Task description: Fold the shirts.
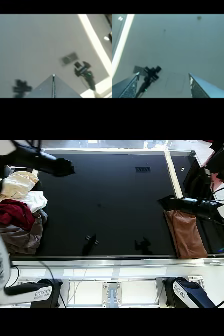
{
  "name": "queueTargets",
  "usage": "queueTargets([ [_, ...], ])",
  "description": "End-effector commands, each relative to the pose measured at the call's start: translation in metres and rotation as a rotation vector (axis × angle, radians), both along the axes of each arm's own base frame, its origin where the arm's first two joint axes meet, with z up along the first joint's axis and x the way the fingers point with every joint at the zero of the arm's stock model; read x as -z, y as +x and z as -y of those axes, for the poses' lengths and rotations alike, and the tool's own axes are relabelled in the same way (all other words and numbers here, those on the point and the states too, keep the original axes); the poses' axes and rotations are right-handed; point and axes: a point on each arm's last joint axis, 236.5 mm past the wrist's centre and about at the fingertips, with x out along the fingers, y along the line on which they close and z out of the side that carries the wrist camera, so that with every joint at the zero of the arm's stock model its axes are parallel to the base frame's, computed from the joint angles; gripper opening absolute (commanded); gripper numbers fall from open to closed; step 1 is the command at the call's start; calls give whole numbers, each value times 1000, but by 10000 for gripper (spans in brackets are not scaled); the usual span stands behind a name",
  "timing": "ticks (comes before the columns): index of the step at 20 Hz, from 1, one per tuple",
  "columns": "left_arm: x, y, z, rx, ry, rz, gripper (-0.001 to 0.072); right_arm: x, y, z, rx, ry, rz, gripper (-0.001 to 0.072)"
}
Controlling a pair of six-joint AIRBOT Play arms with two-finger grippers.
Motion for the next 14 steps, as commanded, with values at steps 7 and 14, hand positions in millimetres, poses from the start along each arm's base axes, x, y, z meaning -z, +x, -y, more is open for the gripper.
queueTargets([
  [7,16,-90,-48,-117,106,-13,14,-1,2,-16,-40,4,17,695],
  [14,22,-92,-48,-112,114,-35,14,-1,2,-16,-39,4,18,695],
])
